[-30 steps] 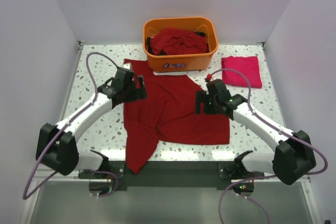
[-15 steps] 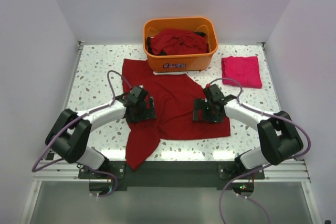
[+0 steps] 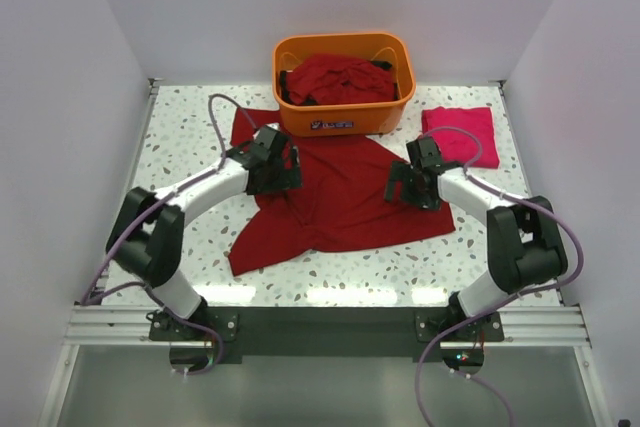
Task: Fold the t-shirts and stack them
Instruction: Flatten the tshirt out
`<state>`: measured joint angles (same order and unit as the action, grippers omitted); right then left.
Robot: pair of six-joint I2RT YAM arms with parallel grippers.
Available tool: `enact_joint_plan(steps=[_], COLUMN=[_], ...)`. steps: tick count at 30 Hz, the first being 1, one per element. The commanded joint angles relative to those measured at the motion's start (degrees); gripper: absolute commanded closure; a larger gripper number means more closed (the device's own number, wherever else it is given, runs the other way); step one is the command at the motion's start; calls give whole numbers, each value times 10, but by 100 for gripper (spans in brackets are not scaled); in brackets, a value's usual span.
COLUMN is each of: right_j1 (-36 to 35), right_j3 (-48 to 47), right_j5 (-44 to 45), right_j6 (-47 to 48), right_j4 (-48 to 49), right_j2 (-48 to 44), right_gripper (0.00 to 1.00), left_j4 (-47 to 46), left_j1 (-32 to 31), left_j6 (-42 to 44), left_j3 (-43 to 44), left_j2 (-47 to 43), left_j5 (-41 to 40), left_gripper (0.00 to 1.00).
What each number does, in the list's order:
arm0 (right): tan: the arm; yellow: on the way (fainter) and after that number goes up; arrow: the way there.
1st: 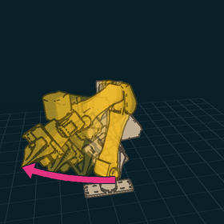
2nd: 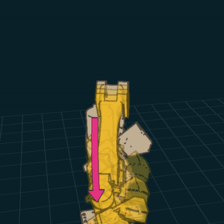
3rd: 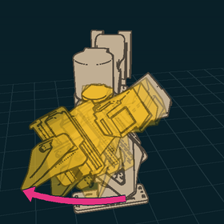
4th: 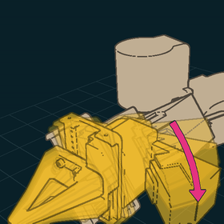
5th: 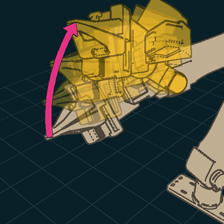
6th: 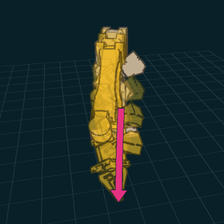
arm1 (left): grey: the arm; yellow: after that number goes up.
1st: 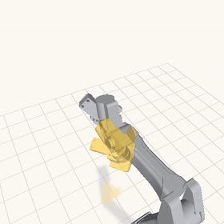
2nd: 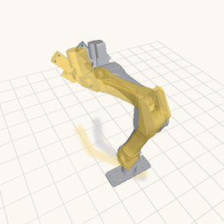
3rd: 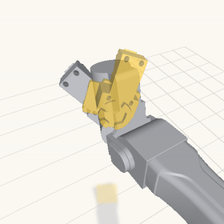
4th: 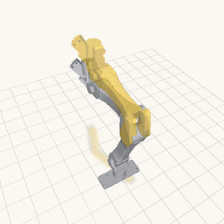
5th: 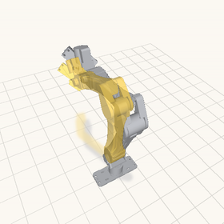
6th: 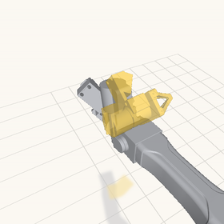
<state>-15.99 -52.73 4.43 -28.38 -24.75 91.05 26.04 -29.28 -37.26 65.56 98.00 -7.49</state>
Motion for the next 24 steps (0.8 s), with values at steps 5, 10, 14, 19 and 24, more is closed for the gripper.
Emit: enact_joint_plan(steps=[5,10,14,19,24], right_j1=[2,1,1,2,2], right_j3=[-3,-3,-5,-8,-11], right_j5=[31,31,34,54,74], right_j6=[22,24,24,27,29], right_j4=[-15,-17,-18,-33,-44], right_j2=[-49,-39,-36,-37,-44], right_gripper=[1,1,1,1,1], left_j4=[126,76,35,5,16], left_j1=[81,148,150,150,150], left_j6=[-57,-52,-59,-59,-69], left_j3=[-146,-254,-281,-304,-354], left_j2=[-213,-277,-251,-227,-268], left_j5=[-91,-16,14,84,113], left_gripper=[0,4,17,33,38])
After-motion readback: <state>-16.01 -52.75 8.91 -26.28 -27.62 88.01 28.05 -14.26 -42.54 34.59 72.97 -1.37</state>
